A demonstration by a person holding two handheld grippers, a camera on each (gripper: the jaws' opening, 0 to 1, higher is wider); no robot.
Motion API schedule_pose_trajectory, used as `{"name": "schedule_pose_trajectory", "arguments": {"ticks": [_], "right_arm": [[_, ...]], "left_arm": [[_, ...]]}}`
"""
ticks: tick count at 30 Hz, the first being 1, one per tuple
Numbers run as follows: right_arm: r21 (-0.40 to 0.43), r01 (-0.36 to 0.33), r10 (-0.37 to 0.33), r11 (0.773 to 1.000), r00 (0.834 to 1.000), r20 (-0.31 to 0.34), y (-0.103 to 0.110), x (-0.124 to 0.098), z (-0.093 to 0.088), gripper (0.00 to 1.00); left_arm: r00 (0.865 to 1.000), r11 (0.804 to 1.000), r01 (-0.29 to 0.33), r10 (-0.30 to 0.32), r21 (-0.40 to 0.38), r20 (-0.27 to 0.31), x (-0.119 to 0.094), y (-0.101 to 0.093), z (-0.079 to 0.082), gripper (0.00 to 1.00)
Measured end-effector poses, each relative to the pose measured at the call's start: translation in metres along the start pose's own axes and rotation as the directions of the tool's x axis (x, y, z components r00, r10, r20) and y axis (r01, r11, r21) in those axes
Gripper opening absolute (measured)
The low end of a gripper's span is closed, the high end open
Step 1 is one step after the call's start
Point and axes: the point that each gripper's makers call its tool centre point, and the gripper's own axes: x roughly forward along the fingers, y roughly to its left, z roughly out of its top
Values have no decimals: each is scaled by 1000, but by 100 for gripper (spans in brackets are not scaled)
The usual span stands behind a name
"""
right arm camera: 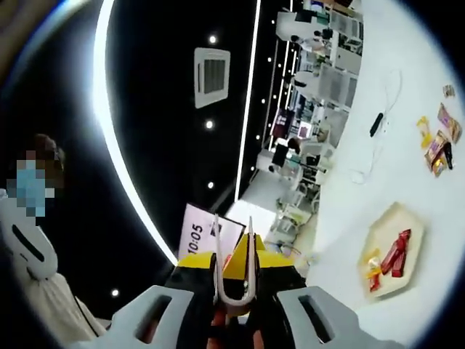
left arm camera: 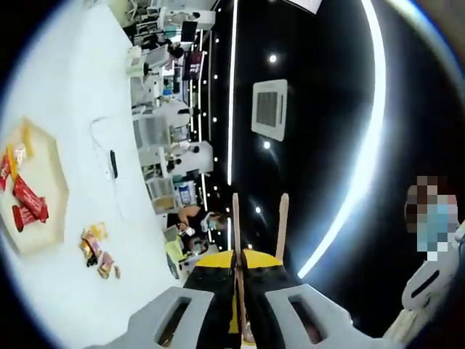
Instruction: Place the target food into the container with the food tongs after gripping and lifting it, then release it inside without dropping or visibly crushing the food.
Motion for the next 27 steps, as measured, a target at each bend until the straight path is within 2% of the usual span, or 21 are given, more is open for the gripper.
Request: {"name": "schedule_pose_trajectory", "arguments": {"ticks": [5, 10, 14, 16, 22, 27], "right_arm": [[-21, -17, 16, 1000, 1000, -25, 5, -5, 4, 19], [-34, -30, 28, 999, 998, -63, 7, -15, 3, 18], [-50, -24, 20, 998, 996, -87, 6, -19, -1, 18], [-52, -25, 20, 998, 995, -94, 6, -21, -2, 18], [-72, -27, 20, 997, 995, -101, 8, -26, 0, 18], [-121, -21, 5, 992, 991, -132, 5, -27, -2, 18]], "left_arm": [[1000, 999, 4, -2, 45, -30, -9, -3, 8, 2], [997, 990, -2, 13, 141, -74, -24, -6, 12, 2], [996, 988, 9, 4, 151, -86, -30, -9, 14, 2], [994, 987, 23, -5, 162, -109, -34, -12, 12, 3], [980, 976, 38, 5, 213, -198, -55, -13, 5, 11], [975, 968, 71, -17, 239, -222, -68, -22, 3, 21]]}}
